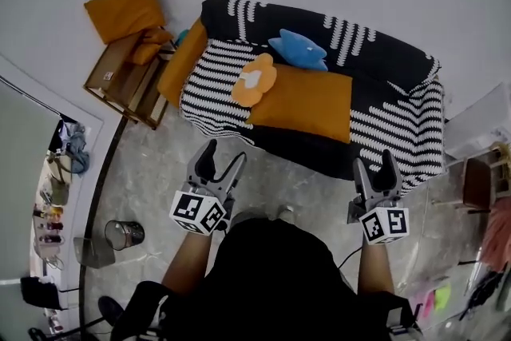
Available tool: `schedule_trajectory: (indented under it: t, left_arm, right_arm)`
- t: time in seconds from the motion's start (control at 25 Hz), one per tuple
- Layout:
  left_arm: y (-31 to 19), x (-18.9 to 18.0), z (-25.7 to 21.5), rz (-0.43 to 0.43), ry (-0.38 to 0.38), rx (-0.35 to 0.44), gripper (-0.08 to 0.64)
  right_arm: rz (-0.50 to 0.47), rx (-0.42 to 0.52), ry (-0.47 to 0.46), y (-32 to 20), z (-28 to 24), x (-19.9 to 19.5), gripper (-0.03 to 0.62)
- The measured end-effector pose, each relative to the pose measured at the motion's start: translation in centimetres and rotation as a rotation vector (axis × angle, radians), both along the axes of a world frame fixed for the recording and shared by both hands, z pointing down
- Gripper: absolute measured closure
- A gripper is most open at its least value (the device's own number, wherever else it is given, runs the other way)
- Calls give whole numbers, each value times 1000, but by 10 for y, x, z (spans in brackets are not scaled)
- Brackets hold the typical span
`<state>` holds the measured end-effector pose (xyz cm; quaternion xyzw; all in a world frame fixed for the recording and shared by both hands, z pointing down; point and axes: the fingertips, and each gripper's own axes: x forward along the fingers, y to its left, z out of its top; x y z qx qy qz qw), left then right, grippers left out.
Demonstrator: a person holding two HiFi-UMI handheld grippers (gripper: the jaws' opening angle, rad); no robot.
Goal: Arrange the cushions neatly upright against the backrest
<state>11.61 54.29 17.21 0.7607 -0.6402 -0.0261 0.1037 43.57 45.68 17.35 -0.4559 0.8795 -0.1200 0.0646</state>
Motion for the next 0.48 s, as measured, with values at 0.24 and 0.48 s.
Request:
schedule_trajectory:
  t: [0.24, 0.48]
  left_arm:
    - [-16, -16, 12, -18, -9, -35, 218]
    - [-58, -32, 38, 3, 9, -72, 218]
  right_arm:
    - [7, -79, 2, -20, 24, -5, 244]
    - [33, -118, 12, -47, 41, -18, 250]
